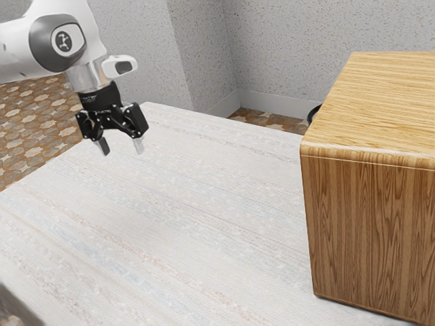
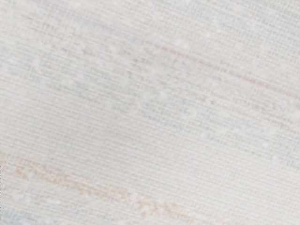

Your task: Pull the drawer handle with one arm to open the drawer

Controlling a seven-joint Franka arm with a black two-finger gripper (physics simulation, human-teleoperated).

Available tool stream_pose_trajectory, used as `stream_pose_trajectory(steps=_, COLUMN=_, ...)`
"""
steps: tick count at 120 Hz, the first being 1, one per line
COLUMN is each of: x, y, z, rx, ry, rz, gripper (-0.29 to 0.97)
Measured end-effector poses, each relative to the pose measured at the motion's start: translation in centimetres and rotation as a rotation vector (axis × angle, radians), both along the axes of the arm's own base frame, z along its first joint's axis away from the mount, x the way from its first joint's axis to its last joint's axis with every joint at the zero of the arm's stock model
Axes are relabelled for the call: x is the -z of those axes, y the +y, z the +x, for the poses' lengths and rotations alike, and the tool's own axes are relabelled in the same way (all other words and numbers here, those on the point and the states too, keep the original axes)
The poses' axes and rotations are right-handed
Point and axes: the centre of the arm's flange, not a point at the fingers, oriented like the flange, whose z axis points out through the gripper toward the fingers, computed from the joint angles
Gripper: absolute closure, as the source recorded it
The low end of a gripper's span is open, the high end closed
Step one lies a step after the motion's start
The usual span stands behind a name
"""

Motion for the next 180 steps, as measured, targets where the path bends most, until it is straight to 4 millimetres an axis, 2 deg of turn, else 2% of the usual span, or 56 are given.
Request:
stream_pose_trajectory(steps=32, x=-0.4, y=0.5, z=-0.1, rx=0.076, ry=-0.029, rz=-0.002, gripper=0.00)
stream_pose_trajectory(steps=35, x=-2.1, y=0.4, z=-0.5, rx=0.081, ry=-0.059, rz=0.007, gripper=0.00)
stream_pose_trajectory(steps=41, x=-9.1, y=-0.7, z=-3.5, rx=0.094, ry=-0.183, rz=0.040, gripper=0.00)
stream_pose_trajectory(steps=45, x=-12.1, y=-1.7, z=-5.1, rx=0.103, ry=-0.257, rz=0.000, gripper=0.00)
stream_pose_trajectory(steps=51, x=-14.1, y=-3.0, z=-6.0, rx=0.121, ry=-0.324, rz=-0.085, gripper=0.00)
stream_pose_trajectory(steps=61, x=-15.3, y=-5.8, z=-5.9, rx=0.162, ry=-0.369, rz=-0.178, gripper=0.00)
stream_pose_trajectory(steps=69, x=-15.3, y=-8.9, z=-5.1, rx=0.196, ry=-0.361, rz=-0.167, gripper=0.00)
stream_pose_trajectory(steps=89, x=-15.1, y=-20.0, z=-3.3, rx=0.299, ry=-0.339, rz=-0.089, gripper=0.00)
stream_pose_trajectory(steps=98, x=-14.1, y=-23.0, z=-2.4, rx=0.313, ry=-0.326, rz=-0.069, gripper=0.00)
stream_pose_trajectory(steps=104, x=-13.4, y=-22.9, z=-1.7, rx=0.288, ry=-0.320, rz=-0.058, gripper=0.00)
stream_pose_trajectory(steps=119, x=-12.1, y=-19.5, z=0.5, rx=0.175, ry=-0.337, rz=-0.035, gripper=0.00)
stream_pose_trajectory(steps=129, x=-11.1, y=-18.8, z=2.1, rx=0.133, ry=-0.351, rz=-0.034, gripper=0.00)
stream_pose_trajectory(steps=146, x=-10.4, y=-19.4, z=4.5, rx=0.104, ry=-0.389, rz=-0.049, gripper=0.00)
stream_pose_trajectory(steps=171, x=-10.9, y=-21.5, z=5.0, rx=0.092, ry=-0.423, rz=-0.077, gripper=0.00)
stream_pose_trajectory(steps=180, x=-10.4, y=-22.0, z=5.3, rx=0.085, ry=-0.418, rz=-0.084, gripper=0.00)
